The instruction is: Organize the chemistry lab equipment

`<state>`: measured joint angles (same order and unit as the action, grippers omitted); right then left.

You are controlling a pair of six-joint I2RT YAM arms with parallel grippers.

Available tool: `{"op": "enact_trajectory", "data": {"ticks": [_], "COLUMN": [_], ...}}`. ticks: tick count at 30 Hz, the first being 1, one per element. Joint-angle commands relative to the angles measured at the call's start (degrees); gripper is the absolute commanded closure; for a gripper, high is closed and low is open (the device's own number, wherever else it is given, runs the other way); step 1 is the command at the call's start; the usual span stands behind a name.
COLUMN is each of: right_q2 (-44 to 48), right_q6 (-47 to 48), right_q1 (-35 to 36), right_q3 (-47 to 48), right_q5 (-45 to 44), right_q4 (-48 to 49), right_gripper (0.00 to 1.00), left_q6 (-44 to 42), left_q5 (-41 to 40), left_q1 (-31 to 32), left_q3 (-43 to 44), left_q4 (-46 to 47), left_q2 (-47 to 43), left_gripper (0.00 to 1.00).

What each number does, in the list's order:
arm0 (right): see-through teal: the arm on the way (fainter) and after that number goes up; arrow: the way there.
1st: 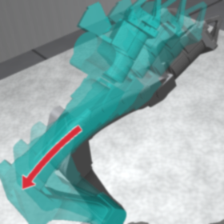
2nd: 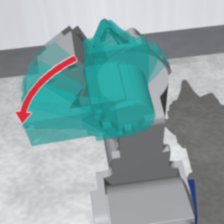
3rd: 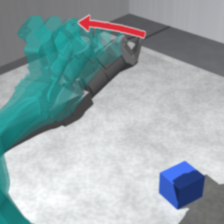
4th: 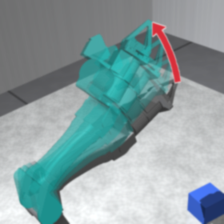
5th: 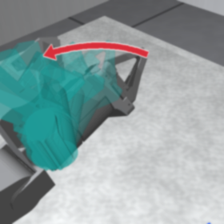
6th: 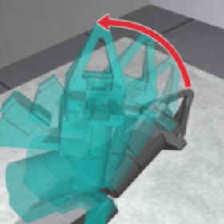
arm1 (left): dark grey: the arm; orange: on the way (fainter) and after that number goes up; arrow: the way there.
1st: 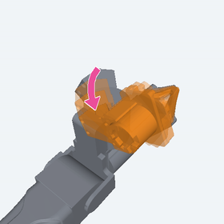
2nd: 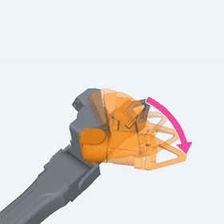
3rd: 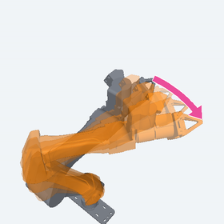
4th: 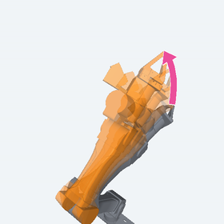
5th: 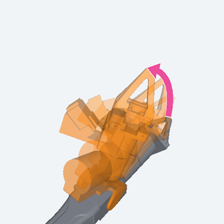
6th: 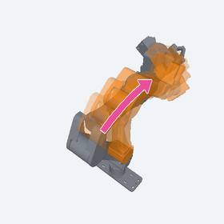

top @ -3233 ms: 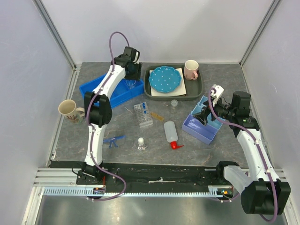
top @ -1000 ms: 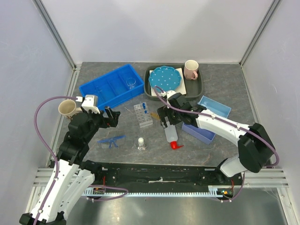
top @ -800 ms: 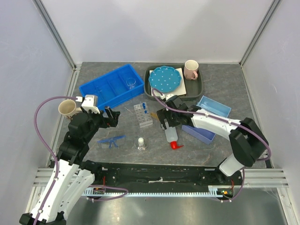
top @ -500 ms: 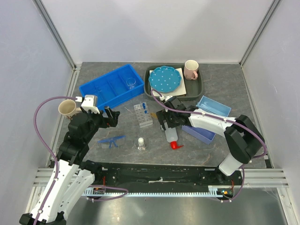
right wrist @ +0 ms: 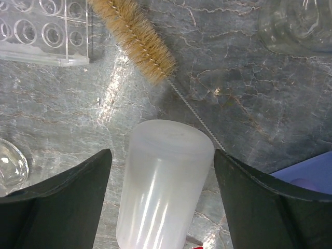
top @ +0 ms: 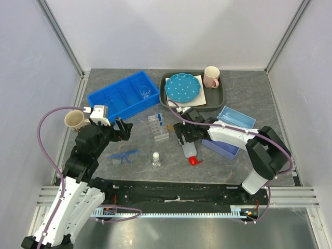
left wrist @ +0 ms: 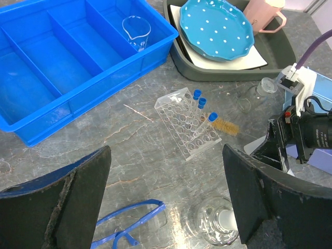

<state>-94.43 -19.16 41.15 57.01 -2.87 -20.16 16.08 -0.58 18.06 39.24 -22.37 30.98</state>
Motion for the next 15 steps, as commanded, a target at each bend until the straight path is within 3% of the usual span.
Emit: {"op": "enact_trajectory", "data": {"ticks": [1,4,10,15], "right_q2": [-0.5,-0.6,0.9,5.8], "right_q6": [-0.5,-0.1,0.7,-0.1], "right_q1": [0.2,0.1,0.0,-1.6], "right_q3": [0.0,0.5,2.0,1.2], "right_q5": [0.1,1.1,5.2,9.6], "right_q4": [0.6,0.7,0.8,2.1], "right_gripper": [0.16,0.30,0.49,0.53], "left_q6": [1.4,1.4,1.2,1.4], "left_q5": [-0.1,0.3,2.9,11.0], "left_q1": [-0.2,-0.2,-0.2,-0.2], "left_q3": [0.0,-0.1,-0.6,-1.3], "left_q4": [1.5,1.5,2.9,5.5], "left_q2": [-0.1,0.2,0.6,1.7], "left_gripper": [0.06,0.06,0.06,0.05]}}
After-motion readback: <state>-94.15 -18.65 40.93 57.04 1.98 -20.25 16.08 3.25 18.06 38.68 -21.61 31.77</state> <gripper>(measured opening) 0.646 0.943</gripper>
